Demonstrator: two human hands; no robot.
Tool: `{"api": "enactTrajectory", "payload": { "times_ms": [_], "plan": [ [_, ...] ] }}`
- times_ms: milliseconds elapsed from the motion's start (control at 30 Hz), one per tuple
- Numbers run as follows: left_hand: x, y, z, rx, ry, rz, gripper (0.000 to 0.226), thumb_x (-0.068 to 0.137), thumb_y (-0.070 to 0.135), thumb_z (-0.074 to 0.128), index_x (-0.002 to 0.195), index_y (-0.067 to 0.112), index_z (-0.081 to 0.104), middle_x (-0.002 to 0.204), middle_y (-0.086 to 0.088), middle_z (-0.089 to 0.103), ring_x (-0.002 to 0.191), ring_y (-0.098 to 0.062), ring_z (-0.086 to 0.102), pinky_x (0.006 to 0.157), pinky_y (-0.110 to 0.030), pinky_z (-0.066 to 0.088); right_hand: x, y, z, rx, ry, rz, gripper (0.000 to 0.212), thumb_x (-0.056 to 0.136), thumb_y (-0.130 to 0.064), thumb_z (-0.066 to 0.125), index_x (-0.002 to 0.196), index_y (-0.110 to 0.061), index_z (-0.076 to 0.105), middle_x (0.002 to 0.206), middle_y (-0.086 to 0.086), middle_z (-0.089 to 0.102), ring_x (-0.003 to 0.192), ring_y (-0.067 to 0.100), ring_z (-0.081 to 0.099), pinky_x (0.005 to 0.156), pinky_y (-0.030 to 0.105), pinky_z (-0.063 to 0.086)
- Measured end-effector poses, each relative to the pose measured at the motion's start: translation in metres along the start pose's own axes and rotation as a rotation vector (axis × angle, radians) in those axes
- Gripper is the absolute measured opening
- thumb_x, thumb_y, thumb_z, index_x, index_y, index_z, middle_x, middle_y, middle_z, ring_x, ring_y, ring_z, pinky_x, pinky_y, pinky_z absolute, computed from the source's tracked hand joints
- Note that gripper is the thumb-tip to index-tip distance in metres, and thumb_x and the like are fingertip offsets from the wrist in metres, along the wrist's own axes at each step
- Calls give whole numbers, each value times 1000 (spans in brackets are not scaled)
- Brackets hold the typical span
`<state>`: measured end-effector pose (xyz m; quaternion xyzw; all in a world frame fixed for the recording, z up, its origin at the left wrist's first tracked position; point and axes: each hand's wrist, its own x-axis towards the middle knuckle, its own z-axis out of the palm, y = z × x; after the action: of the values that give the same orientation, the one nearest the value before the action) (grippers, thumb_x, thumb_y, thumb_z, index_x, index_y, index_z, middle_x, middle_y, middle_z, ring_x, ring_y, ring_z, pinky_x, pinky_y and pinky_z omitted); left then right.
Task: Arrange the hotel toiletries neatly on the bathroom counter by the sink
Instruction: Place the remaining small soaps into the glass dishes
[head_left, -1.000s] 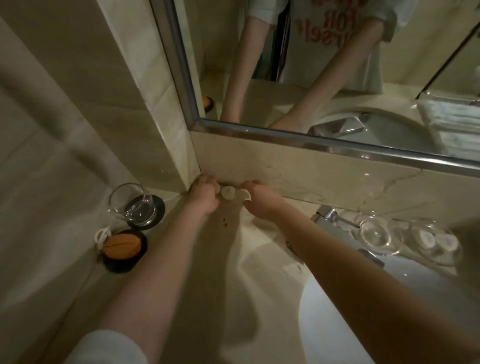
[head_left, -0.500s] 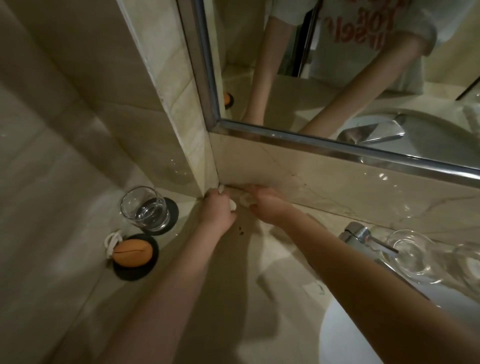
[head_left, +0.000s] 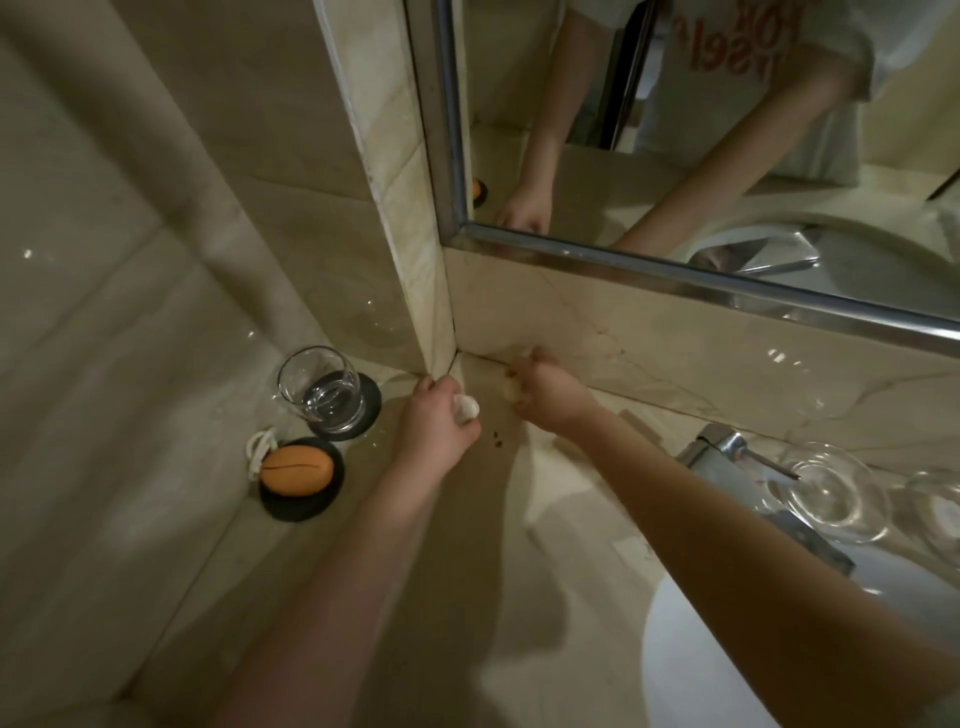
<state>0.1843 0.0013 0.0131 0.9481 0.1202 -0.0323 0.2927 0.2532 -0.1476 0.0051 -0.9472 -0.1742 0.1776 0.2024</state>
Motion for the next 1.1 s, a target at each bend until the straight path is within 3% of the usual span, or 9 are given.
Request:
{"api": "enactTrajectory", "payload": {
  "times_ms": [133, 300, 533, 700, 833, 933, 1100],
  "plan": [
    [-22, 15, -3, -91, 20, 1, 30, 75, 16, 69, 101, 7, 58, 104, -10, 59, 88, -24, 54, 70, -25, 34, -48, -4, -25, 95, 189, -6, 46, 78, -9, 64, 123, -10, 54, 116, 12, 51, 93, 30, 60, 75, 25, 43],
    [-54, 47, -4, -152, 11, 93, 36, 78, 19, 68, 111, 8, 60, 107, -12, 63, 99, -28, 59, 80, -28, 43, -115, 8, -47, 177, 336, -4, 44, 73, -6, 71, 115, -9, 60, 112, 12, 57, 89, 28, 60, 72, 21, 37],
    [-96, 108, 9, -186, 0, 234, 35, 77, 21, 69, 110, 10, 62, 106, -10, 62, 99, -25, 57, 75, -18, 33, -204, 39, -69, 319, 518, 71, 41, 71, -5, 72, 110, -11, 61, 102, 1, 54, 66, 18, 56, 67, 29, 47],
    [-118, 163, 22, -195, -12, 316, 35, 76, 21, 69, 109, 12, 63, 109, -8, 62, 99, -23, 56, 76, -19, 34, -257, 80, -87, 406, 583, 189, 37, 81, -8, 64, 116, -18, 58, 98, 2, 61, 69, 14, 61, 62, 21, 52],
    [-132, 206, 39, -187, -27, 394, 33, 77, 22, 69, 108, 10, 62, 107, -7, 60, 98, -23, 55, 77, -19, 34, -282, 135, -88, 564, 605, 341, 31, 86, -5, 55, 115, -16, 61, 85, 12, 65, 75, 30, 63, 74, 41, 54],
    [-139, 234, 54, -161, -45, 403, 34, 77, 22, 70, 108, 10, 62, 108, -8, 59, 99, -24, 55, 77, -22, 36, -289, 175, -83, 770, 568, 422, 22, 88, -3, 53, 106, -10, 63, 87, 13, 63, 76, 27, 63, 83, 47, 53],
    [-138, 260, 72, -110, -60, 377, 38, 78, 23, 71, 112, 10, 61, 112, -7, 58, 100, -22, 55, 80, -22, 37, -283, 221, -78, 910, 494, 539, 20, 86, -5, 56, 104, -4, 63, 88, 12, 62, 76, 24, 61, 76, 38, 54]
  ]
}}
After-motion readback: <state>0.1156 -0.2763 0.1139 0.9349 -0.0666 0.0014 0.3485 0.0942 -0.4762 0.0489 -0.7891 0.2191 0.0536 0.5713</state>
